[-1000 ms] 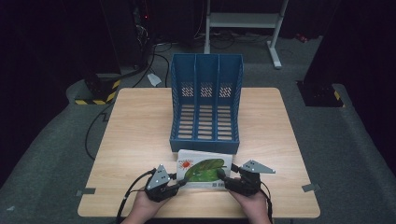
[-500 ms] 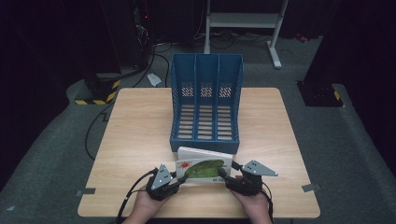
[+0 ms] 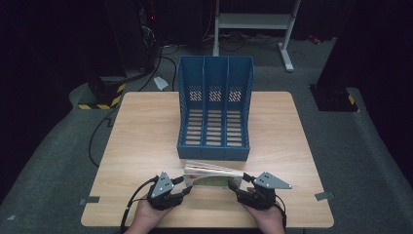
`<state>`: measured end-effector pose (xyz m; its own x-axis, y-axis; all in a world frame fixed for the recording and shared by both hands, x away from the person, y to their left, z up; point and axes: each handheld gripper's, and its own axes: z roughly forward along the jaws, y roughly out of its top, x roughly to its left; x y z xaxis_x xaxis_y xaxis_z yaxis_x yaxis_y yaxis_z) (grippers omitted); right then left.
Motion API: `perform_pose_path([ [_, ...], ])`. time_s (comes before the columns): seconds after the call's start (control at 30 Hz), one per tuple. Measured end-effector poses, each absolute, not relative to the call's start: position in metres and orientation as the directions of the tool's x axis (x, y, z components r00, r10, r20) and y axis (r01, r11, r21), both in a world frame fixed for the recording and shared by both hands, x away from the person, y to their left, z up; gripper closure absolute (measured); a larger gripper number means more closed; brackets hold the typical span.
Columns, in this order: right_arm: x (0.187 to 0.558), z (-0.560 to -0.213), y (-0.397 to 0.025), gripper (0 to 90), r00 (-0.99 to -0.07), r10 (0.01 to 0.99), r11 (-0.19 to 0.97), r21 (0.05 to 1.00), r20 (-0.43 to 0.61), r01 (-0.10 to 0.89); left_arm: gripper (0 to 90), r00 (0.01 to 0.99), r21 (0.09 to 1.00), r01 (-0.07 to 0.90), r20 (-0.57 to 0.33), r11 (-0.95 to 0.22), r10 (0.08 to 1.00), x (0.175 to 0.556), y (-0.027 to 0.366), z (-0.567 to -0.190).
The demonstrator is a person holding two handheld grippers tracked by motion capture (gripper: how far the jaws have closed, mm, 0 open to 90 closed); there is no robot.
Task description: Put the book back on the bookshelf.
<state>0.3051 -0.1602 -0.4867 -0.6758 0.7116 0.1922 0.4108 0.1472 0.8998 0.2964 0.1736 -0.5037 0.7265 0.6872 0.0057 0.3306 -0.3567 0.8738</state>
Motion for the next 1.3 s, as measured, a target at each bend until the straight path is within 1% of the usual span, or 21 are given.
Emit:
perform_pose_path([
  [0.1, 0.305, -0.487, -0.162, 40.8, -0.684, 0.705, 0.149, 0.904, 0.188, 0.401, 46.2, 0.724, 0.876, 0.333, -0.001, -0.348, 0.689, 0.297, 0.174, -0.504],
  [0.13, 0.304, -0.489, -0.162, 40.1, -0.697, 0.701, 0.165, 0.916, 0.152, 0.365, 43.1, 0.724, 0.875, 0.333, 0.001, -0.351, 0.69, 0.297, 0.173, -0.505],
  [0.2, 0.304, -0.49, -0.162, 39.7, -0.704, 0.698, 0.176, 0.921, 0.131, 0.346, 42.6, 0.72, 0.875, 0.334, 0.003, -0.351, 0.694, 0.297, 0.173, -0.505],
  [0.27, 0.303, -0.492, -0.162, 40.4, -0.725, 0.686, 0.212, 0.935, 0.067, 0.286, 40.6, 0.717, 0.875, 0.33, 0.011, -0.353, 0.697, 0.299, 0.173, -0.505],
  [0.3, 0.304, -0.492, -0.162, 40.5, -0.726, 0.684, 0.218, 0.93, 0.07, 0.295, 40.1, 0.714, 0.876, 0.338, -0.001, -0.343, 0.701, 0.298, 0.173, -0.506],
  [0.4, 0.31, -0.487, -0.159, 39.1, -0.728, 0.681, 0.222, 0.924, 0.081, 0.31, 37.6, 0.709, 0.88, 0.333, 0.003, -0.338, 0.706, 0.3, 0.175, -0.506],
  [0.43, 0.312, -0.485, -0.158, 33.3, -0.732, 0.677, 0.22, 0.925, 0.084, 0.31, 37.2, 0.706, 0.883, 0.341, -0.015, -0.322, 0.708, 0.3, 0.176, -0.506],
  [0.5, 0.318, -0.482, -0.155, 26.1, -0.74, 0.663, 0.216, 0.919, 0.11, 0.331, 36.2, 0.7, 0.885, 0.34, -0.013, -0.318, 0.714, 0.3, 0.177, -0.505],
  [0.6, 0.325, -0.48, -0.15, 24.1, -0.748, 0.65, 0.215, 0.911, 0.136, 0.352, 35.4, 0.694, 0.886, 0.338, -0.009, -0.316, 0.72, 0.3, 0.179, -0.505],
  [0.67, 0.326, -0.48, -0.149, 23.8, -0.751, 0.645, 0.211, 0.91, 0.144, 0.356, 35.2, 0.687, 0.887, 0.35, -0.024, -0.301, 0.727, 0.301, 0.181, -0.505],
  [0.8, 0.327, -0.477, -0.146, 26.8, -0.754, 0.64, 0.214, 0.908, 0.149, 0.361, 35.7, 0.678, 0.889, 0.364, -0.05, -0.276, 0.733, 0.302, 0.185, -0.505],
  [0.83, 0.328, -0.476, -0.146, 32.0, -0.753, 0.64, 0.207, 0.91, 0.152, 0.359, 35.9, 0.677, 0.889, 0.364, -0.048, -0.278, 0.734, 0.302, 0.186, -0.505],
  [0.87, 0.327, -0.475, -0.146, 34.9, -0.757, 0.637, 0.208, 0.914, 0.144, 0.349, 36.0, 0.675, 0.888, 0.365, -0.046, -0.279, 0.736, 0.302, 0.187, -0.505],
  [0.9, 0.327, -0.475, -0.146, 34.9, -0.757, 0.637, 0.208, 0.914, 0.144, 0.349, 36.0, 0.675, 0.888, 0.365, -0.046, -0.279, 0.736, 0.302, 0.187, -0.505],
  [0.97, 0.326, -0.475, -0.146, 39.2, -0.771, 0.624, 0.216, 0.921, 0.126, 0.325, 36.5, 0.669, 0.888, 0.375, -0.061, -0.266, 0.74, 0.303, 0.188, -0.506],
  [1.03, 0.326, -0.474, -0.149, 42.2, -0.786, 0.601, 0.212, 0.92, 0.142, 0.329, 37.0, 0.667, 0.889, 0.38, -0.073, -0.254, 0.741, 0.303, 0.191, -0.505],
  [1.23, 0.323, -0.475, -0.152, 45.5, -0.808, 0.573, 0.214, 0.927, 0.137, 0.309, 37.1, 0.656, 0.89, 0.382, -0.07, -0.25, 0.751, 0.305, 0.197, -0.504],
  [1.3, 0.321, -0.475, -0.153, 48.2, -0.811, 0.569, 0.213, 0.928, 0.135, 0.304, 37.0, 0.645, 0.889, 0.393, -0.086, -0.233, 0.76, 0.307, 0.201, -0.504],
])
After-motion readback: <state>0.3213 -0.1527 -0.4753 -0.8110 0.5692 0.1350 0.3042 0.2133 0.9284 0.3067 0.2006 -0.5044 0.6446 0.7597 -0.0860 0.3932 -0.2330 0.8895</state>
